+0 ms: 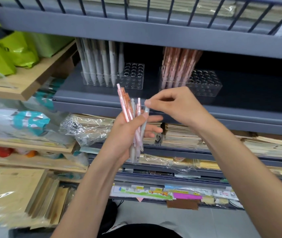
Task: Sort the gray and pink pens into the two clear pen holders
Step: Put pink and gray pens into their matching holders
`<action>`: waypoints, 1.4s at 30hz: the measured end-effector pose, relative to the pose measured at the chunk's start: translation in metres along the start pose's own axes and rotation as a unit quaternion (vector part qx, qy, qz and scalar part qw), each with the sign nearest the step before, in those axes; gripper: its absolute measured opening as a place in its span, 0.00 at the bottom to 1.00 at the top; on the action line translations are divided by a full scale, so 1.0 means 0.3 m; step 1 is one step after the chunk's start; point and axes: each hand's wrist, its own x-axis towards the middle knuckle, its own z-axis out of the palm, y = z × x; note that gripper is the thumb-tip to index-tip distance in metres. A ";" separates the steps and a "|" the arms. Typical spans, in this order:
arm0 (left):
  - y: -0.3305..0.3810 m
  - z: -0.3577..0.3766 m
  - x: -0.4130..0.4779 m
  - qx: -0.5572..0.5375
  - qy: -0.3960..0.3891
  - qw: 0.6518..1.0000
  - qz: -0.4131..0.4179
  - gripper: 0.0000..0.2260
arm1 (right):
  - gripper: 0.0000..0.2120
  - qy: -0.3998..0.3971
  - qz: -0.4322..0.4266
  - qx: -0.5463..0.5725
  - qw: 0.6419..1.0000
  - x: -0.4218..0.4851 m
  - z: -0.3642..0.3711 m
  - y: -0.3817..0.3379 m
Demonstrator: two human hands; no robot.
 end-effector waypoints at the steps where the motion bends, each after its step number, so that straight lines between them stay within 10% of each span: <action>1: 0.002 -0.001 -0.003 0.001 -0.002 1.000 0.000 0.11 | 0.06 -0.015 0.000 0.010 1.000 0.002 0.004 -0.003; 13: 0.030 -0.084 -0.016 0.005 0.061 0.998 -0.031 0.11 | 0.05 0.101 -0.030 0.229 0.968 0.052 0.048 -0.079; 20: 0.052 -0.139 -0.022 0.009 0.109 0.994 0.003 0.13 | 0.02 0.065 -0.015 0.154 0.986 0.074 0.142 -0.086; 29: 0.078 -0.233 -0.030 -0.064 0.131 0.989 -0.015 0.09 | 0.06 0.262 -0.071 0.065 0.960 0.204 0.147 -0.161; 42: 0.087 -0.308 -0.040 -0.043 0.115 0.992 0.011 0.06 | 0.08 0.206 -0.028 -0.121 0.971 0.359 0.202 -0.190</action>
